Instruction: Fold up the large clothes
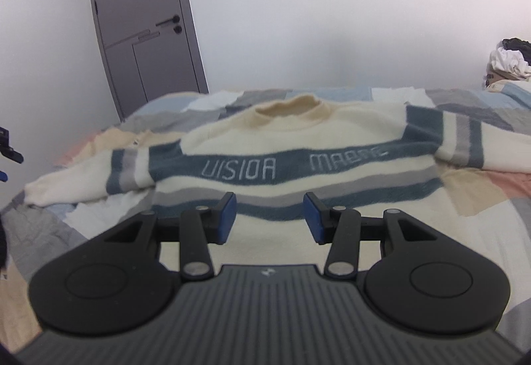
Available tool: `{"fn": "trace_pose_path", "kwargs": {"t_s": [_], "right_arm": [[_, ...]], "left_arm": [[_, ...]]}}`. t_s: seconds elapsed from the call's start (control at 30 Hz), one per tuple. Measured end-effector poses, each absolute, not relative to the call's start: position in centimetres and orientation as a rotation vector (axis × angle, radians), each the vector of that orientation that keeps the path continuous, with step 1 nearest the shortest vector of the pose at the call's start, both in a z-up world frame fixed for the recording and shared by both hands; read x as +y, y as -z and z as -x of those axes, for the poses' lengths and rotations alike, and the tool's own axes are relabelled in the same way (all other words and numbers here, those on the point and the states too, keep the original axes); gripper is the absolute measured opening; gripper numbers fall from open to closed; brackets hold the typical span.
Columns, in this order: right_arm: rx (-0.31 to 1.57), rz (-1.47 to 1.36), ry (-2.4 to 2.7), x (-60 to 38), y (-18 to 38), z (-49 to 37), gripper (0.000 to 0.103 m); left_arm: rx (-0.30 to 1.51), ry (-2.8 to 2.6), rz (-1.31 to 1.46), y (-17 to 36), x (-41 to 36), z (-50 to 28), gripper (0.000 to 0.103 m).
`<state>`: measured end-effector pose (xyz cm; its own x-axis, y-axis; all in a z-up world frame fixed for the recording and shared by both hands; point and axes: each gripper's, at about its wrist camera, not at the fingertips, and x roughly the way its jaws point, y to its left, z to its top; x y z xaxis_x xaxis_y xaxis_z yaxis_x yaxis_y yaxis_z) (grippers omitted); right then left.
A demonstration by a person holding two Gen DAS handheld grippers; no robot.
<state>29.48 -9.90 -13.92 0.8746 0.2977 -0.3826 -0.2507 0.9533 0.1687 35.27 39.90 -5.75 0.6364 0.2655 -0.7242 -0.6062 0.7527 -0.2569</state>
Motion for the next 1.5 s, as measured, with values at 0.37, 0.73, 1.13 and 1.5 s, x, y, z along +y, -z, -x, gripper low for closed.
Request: {"fn": "trace_pose_path", "kwargs": {"t_s": [0.37,0.73,1.13,1.5], "right_arm": [[0.287,-0.090,-0.261,-15.6,11.9,-23.8,0.047],[0.321,-0.241,-0.248,-22.0,10.5,-21.6,0.048],[0.250,-0.435,-0.098,-32.3,7.1,-22.9,0.075],[0.503,-0.913,0.056,-43.7,18.3,-35.3,0.090]], "left_arm": [[0.711,-0.282,0.408,6.7,24.1,-32.8,0.066],[0.705,-0.042,0.306,9.9,10.1,-32.0,0.066],[0.842,0.014,0.302,17.9,7.4,-33.7,0.066],[0.857,-0.006,0.292,20.6,8.2,-34.6,0.066]]}}
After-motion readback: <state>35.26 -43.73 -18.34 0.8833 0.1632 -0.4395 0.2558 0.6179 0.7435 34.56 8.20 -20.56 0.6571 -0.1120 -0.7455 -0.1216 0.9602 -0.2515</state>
